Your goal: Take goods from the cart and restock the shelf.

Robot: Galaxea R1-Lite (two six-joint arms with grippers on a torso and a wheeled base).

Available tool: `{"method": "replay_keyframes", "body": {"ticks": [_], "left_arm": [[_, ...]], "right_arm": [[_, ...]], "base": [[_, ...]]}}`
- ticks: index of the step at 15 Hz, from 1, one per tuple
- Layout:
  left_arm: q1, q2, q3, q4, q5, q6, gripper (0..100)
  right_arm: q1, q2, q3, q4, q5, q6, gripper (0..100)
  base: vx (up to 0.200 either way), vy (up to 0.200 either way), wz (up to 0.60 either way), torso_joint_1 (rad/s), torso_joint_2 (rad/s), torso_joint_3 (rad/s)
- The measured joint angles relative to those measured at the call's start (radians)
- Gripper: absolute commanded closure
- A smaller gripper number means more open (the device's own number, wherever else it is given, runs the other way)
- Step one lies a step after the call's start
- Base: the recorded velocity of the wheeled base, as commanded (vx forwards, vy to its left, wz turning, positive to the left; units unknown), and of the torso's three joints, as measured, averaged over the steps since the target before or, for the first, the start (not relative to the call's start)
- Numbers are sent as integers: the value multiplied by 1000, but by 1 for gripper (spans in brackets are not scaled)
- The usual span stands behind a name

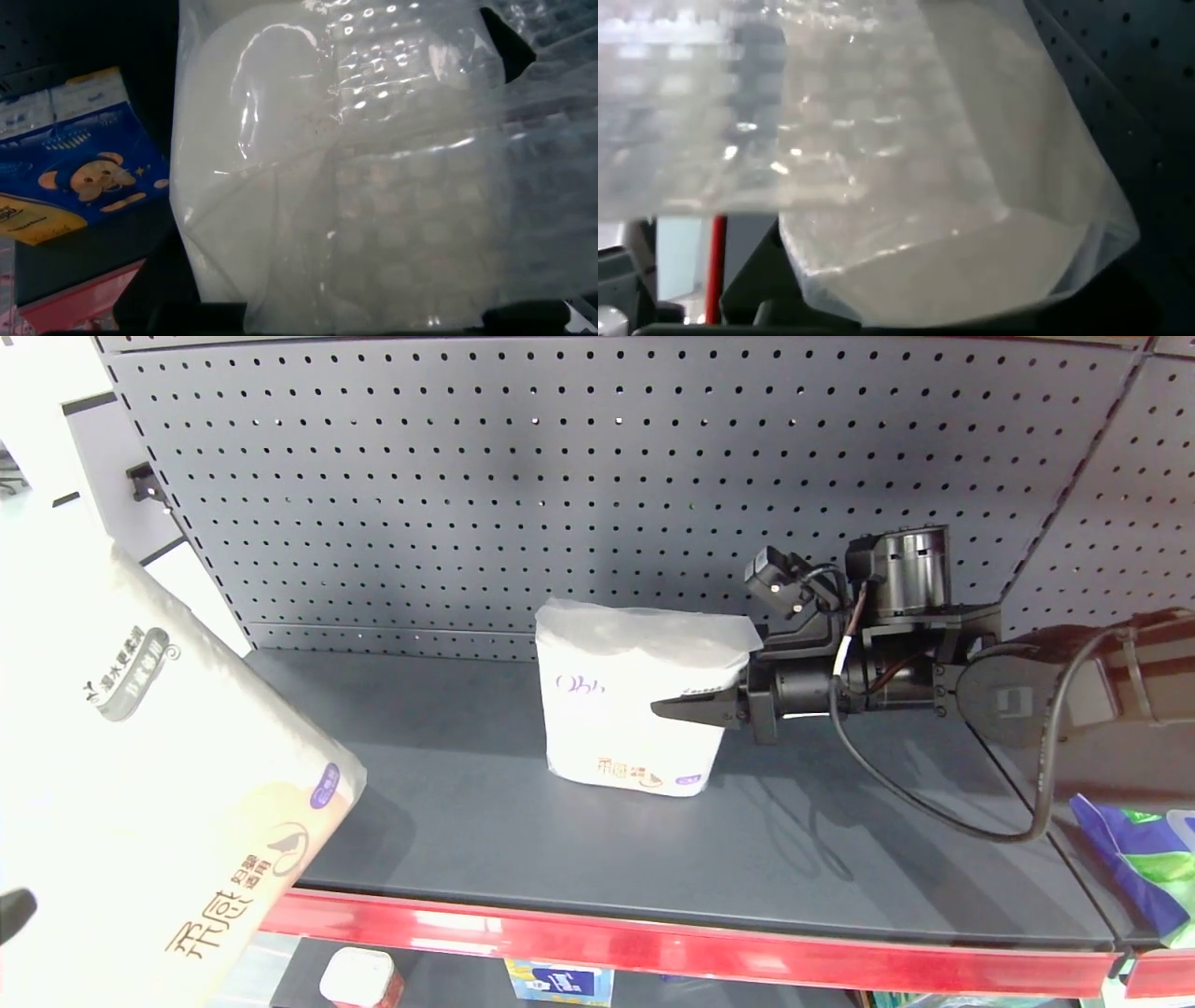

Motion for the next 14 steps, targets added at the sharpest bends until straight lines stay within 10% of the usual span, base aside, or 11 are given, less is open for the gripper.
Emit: {"method": "replay_keyframes", "body": {"ticks": [14], "left_arm": [[0, 22, -18, -1, -4, 0, 100]], "right_arm": [[119, -244, 330, -54, -101, -26, 100]], "base": [[0, 0, 0, 0, 0, 0]]}}
